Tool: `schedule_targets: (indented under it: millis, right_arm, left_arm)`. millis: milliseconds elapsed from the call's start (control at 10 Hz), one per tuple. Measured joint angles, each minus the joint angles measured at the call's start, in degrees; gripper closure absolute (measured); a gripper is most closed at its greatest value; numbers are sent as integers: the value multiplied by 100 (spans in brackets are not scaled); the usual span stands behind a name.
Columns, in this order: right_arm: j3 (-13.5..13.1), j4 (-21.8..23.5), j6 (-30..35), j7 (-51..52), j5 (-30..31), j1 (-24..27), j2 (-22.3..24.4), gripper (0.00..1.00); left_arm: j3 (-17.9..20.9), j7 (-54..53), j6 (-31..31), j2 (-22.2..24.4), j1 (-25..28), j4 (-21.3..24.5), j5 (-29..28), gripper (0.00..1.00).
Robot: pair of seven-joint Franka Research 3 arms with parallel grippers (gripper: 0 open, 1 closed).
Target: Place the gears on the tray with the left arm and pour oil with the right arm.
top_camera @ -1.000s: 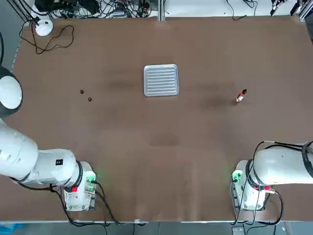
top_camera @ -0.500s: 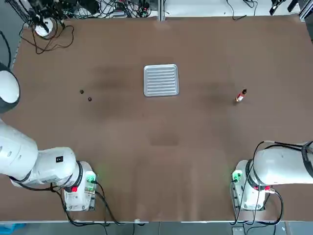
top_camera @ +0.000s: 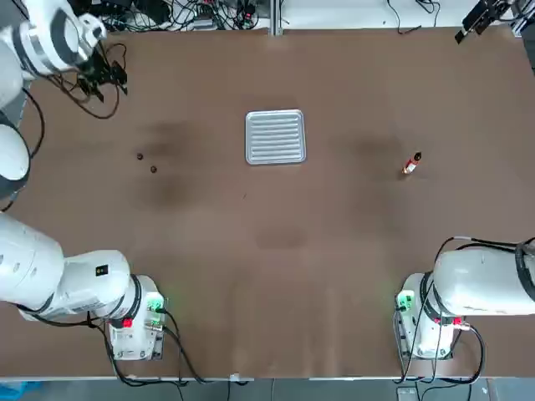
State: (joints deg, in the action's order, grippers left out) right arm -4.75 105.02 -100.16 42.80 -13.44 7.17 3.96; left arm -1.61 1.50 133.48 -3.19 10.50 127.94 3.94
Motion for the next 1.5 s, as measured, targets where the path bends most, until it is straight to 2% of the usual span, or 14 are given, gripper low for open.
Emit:
schedule_targets:
  millis: [300,400,600,800,1100,1500]
  right_arm:
    - [-9,763,-506,1950,-798,506,-20,0]
    - [-14,1029,-620,2590,-1049,718,-39,0]
    - [-20,1333,-707,3799,-1521,1016,-195,0]
    - [-19,1509,-717,4977,-2110,1262,-479,0]
    - [-25,1694,-712,6739,-2785,1707,-1062,0]
    - [-23,1719,-147,8609,-3351,2009,-1989,0]
  left_arm:
    - [-45,26,1920,-481,-50,1159,0,5]
    - [-48,28,2443,-729,-50,1388,0,8]
    - [-49,29,3105,-1264,-50,1467,0,21]
    - [-47,29,3244,-1461,-36,1458,0,29]
    - [-47,29,3244,-1462,-22,1496,0,32]
    - [-41,0,3250,-1423,11,1608,0,40]
